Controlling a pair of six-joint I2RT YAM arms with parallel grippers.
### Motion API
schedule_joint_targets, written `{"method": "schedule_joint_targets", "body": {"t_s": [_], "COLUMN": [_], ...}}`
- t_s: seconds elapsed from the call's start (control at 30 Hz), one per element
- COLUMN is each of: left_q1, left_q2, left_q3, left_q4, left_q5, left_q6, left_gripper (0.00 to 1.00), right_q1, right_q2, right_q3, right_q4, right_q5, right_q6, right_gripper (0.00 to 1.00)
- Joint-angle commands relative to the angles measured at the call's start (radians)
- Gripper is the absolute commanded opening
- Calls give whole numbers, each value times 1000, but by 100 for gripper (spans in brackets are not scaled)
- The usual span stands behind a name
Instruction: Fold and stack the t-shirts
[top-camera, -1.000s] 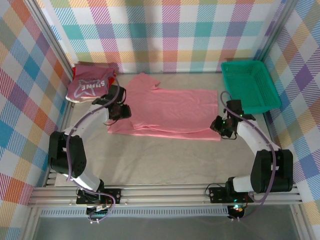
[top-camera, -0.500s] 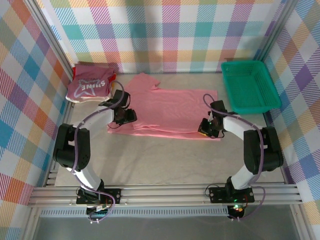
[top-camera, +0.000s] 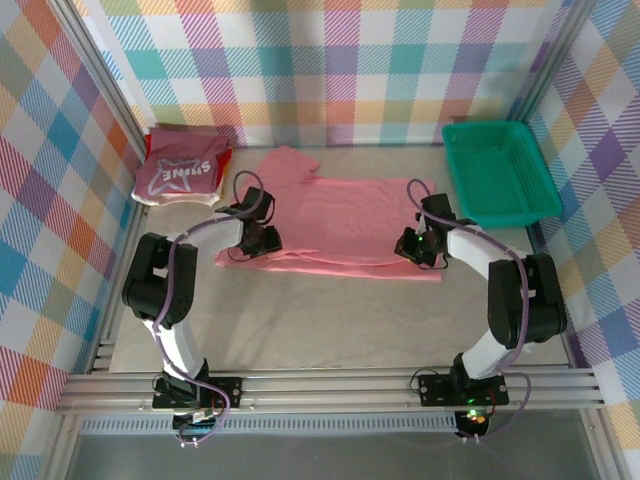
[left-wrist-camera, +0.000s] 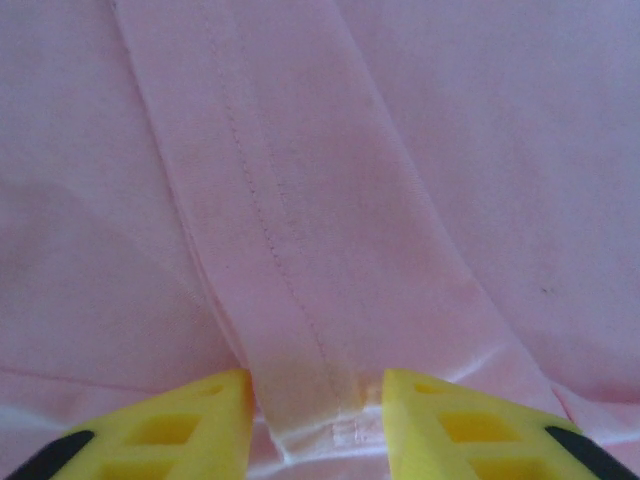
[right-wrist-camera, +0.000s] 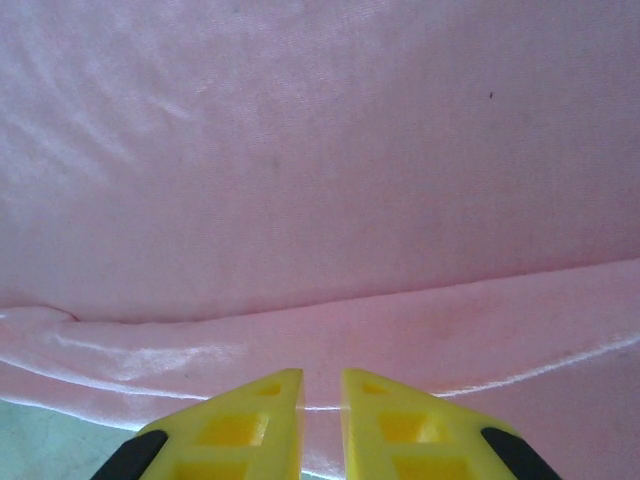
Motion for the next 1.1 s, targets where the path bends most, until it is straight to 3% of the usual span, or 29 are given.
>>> {"method": "schedule_joint_targets", "body": {"t_s": [0.0, 0.1, 0.3, 0.57, 0.8, 0.83, 0.87, 0.9, 0.93, 1.07], "left_q1": [-7, -12, -28, -38, -40, -41, -42, -43, -44, -62], "left_q2": [34, 40, 31, 100, 281, 307, 333, 359, 376, 370], "left_q3": [29, 34, 68, 216, 496, 537, 581, 621, 653, 694], "left_q4": [26, 29, -14, -74, -169, -184, -199, -214, -229, -262], "left_q5": [-12, -34, -91, -134, -183, -188, -185, -180, -173, -191], "left_q6": [-10, -11, 1, 49, 130, 137, 144, 148, 152, 168], "left_gripper": [27, 9, 1, 0, 1, 4, 13, 30, 39, 53], "right_q1": [4, 4, 3, 4, 4, 4, 4, 3, 4, 3], "right_q2": [0, -9, -15, -25, -31, -33, -37, -42, -49, -78], "right_q3": [9, 2, -4, -5, -18, -18, -19, -20, -21, -23], "right_q4": [6, 11, 9, 5, 0, -3, -6, -10, -14, -32], "right_q5": [-26, -29, -30, -34, -40, -41, -42, -40, -39, -18], "right_q6": [-4, -2, -9, -11, -9, -8, -9, -10, -10, -13], "right_gripper": [17, 18, 19, 20, 21, 21, 21, 22, 23, 23]}}
